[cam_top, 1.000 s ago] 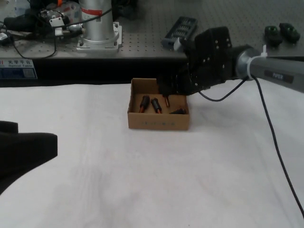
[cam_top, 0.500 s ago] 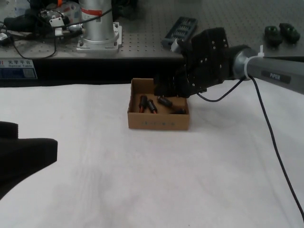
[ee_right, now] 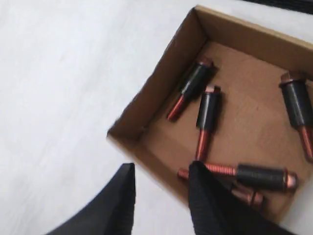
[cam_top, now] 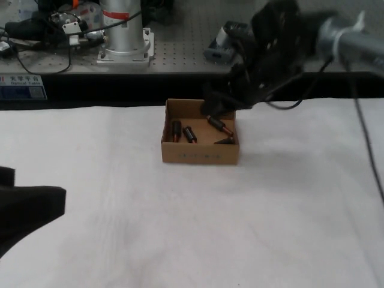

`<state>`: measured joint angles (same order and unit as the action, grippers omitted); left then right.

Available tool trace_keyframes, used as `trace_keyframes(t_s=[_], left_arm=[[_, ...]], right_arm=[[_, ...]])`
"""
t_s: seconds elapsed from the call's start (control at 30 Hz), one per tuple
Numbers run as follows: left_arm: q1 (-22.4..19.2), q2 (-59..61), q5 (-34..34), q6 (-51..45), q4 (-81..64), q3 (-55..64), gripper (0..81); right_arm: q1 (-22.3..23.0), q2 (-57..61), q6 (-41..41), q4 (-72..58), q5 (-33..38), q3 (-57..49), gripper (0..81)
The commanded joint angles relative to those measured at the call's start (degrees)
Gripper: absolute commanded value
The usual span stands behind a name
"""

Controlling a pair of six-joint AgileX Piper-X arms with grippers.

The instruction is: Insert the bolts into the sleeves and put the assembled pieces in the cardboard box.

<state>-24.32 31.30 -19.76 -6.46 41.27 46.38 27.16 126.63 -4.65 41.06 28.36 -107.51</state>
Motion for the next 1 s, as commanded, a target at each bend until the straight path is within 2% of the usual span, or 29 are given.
trace_keyframes(t_s=[0.0,0.1,0.23,0.4,0.53,0.63,0.77,0.97], left_arm=[[0.0,-0.5,6.7,0.5,2.8,0.2,50.3],[0.0,-0.5,7.2,0.5,2.7,0.2,50.3],[0.0,-0.5,7.2,0.5,2.7,0.2,50.3],[0.0,-0.5,7.4,0.5,2.7,-0.1,50.2],[0.0,-0.5,7.4,-0.8,2.2,-3.4,43.4],[0.0,-0.5,4.7,-3.2,-0.1,-8.2,37.3],[0.0,-0.5,-4.6,-10.7,-10.7,-17.3,33.5],[0.0,-0.5,-5.9,-22.6,-22.5,-30.7,33.5]], right_arm=[[1.0,-8.0,15.6,20.3,-4.2,-0.5,28.1],[1.0,-11.8,16.4,25.9,-4.2,0.3,27.4],[1.0,-19.6,15.8,26.0,-4.0,6.2,25.8],[1.0,-33.9,14.3,24.3,-4.5,21.2,24.7],[1.0,-47.6,11.4,20.9,-5.4,34.3,24.7],[1.0,-58.2,10.0,18.9,-5.7,44.6,24.7],[1.0,-72.5,5.5,16.7,-6.0,56.6,24.7],[1.0,-89.3,-4.4,12.2,-6.0,72.4,24.7]])
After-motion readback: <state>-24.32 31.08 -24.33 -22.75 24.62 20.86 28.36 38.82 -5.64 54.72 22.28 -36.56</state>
